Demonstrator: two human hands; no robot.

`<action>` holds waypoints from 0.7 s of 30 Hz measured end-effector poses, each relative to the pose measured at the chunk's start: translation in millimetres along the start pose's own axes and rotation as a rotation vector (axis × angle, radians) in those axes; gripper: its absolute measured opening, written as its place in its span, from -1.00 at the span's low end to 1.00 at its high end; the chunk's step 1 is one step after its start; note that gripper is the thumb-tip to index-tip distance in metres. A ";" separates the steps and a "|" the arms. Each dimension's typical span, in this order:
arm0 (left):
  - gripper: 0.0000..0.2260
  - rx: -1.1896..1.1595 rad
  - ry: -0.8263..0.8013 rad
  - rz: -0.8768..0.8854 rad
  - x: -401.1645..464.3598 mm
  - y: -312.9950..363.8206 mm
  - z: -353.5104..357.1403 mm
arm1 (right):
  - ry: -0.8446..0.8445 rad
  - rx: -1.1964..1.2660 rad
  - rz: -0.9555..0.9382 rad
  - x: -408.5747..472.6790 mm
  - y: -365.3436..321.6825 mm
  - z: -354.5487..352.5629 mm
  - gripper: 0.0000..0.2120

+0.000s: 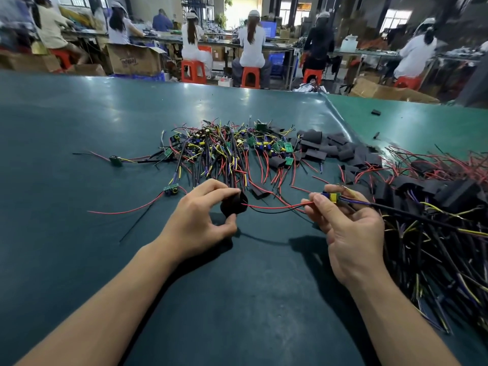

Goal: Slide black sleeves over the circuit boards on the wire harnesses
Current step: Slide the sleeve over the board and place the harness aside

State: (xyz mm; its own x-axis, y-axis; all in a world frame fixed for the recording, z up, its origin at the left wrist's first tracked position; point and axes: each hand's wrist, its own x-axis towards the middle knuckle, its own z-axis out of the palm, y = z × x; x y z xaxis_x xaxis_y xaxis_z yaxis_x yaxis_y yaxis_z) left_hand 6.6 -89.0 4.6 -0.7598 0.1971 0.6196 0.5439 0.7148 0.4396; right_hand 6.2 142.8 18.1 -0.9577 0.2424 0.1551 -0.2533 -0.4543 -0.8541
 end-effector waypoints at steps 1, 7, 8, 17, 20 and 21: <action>-0.60 0.019 -0.019 0.025 0.4 0.5 -0.7 | -0.004 -0.016 -0.003 -0.2 0.3 0.0 -0.82; -0.60 0.187 -0.096 0.175 1.3 17.2 7.1 | -0.092 -0.163 -0.049 -8.4 5.0 4.0 -0.83; -0.60 0.180 -0.087 0.191 1.5 22.0 9.9 | -0.105 -0.236 -0.066 -10.6 7.7 4.9 -0.81; -0.60 0.085 -0.049 0.179 0.4 29.0 12.9 | -0.352 -0.342 0.175 -17.4 8.2 10.3 -0.67; -0.60 0.062 -0.061 0.198 2.2 28.4 10.7 | -0.317 -0.241 0.256 -18.3 8.5 11.8 -0.74; -0.60 0.068 -0.068 0.206 2.3 29.1 10.9 | -0.314 -0.257 0.226 -17.9 8.6 11.2 -0.77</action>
State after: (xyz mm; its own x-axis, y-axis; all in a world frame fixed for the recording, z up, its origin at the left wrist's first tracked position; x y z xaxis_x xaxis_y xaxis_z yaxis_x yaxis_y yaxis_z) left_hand 16.8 -60.4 11.7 -0.6587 0.3865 0.6455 0.6664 0.6981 0.2619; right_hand 19.6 125.0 13.5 -0.9901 -0.1270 0.0602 -0.0297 -0.2293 -0.9729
